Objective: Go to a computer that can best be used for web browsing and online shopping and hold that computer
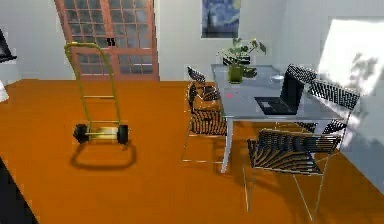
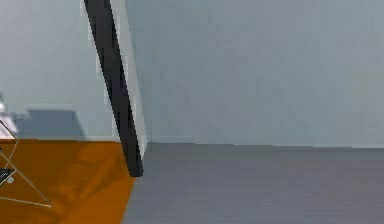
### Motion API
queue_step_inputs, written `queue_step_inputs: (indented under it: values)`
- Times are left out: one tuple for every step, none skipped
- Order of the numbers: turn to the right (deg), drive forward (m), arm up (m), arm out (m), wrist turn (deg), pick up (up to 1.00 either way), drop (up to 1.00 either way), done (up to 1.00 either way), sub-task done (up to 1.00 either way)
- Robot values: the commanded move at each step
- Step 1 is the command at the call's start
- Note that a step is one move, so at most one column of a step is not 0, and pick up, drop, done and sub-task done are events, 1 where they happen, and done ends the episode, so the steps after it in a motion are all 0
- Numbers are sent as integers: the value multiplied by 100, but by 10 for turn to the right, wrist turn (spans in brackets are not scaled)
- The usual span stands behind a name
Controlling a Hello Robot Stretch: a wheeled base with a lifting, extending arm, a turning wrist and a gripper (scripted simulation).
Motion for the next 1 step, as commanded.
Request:
queue_step_inputs:
  values:
    - [0, 65, 0, 0, 0, 0, 0, 0, 0]
